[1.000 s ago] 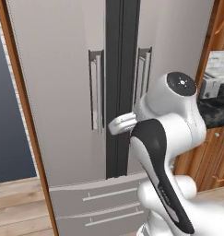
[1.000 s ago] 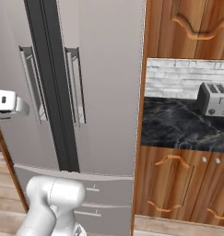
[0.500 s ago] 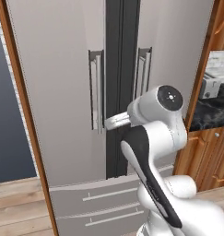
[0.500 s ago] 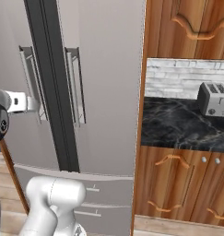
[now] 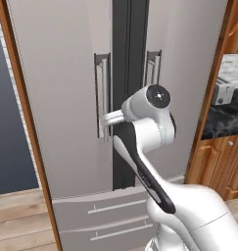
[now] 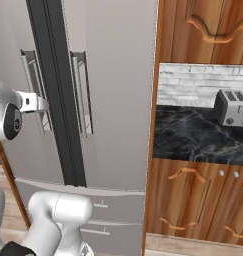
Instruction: Place one of the steaks on the plate and the other in the bowl. Then place the bowl in the fridge.
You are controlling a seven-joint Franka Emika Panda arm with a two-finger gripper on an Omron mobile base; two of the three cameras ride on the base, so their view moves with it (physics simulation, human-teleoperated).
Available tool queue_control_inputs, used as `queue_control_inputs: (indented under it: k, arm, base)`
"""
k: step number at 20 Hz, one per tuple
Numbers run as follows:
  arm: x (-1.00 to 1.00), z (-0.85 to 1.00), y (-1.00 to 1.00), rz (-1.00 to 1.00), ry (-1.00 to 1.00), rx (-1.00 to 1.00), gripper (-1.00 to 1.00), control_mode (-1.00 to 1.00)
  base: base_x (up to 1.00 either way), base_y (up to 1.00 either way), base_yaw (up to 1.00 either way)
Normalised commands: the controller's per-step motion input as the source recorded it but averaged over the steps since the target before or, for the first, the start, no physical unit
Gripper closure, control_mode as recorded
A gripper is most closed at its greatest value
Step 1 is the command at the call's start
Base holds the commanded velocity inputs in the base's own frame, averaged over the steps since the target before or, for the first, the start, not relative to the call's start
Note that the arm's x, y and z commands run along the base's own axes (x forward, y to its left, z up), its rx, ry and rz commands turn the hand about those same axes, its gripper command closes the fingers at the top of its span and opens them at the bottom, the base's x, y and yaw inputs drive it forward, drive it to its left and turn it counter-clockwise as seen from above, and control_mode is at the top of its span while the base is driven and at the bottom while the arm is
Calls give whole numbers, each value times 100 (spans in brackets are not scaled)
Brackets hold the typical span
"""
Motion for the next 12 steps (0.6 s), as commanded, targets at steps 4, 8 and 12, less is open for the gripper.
queue_control_inputs:
  k: [4, 8, 12]
  arm:
    - [70, -7, 20, 0, 0, 0, -100, -100]
    - [74, -15, 24, 0, 0, 0, -100, -100]
    - [82, -23, 23, -1, 0, 0, -100, -100]
  base:
    - [0, 0, 0]
    - [0, 0, 0]
    - [0, 0, 0]
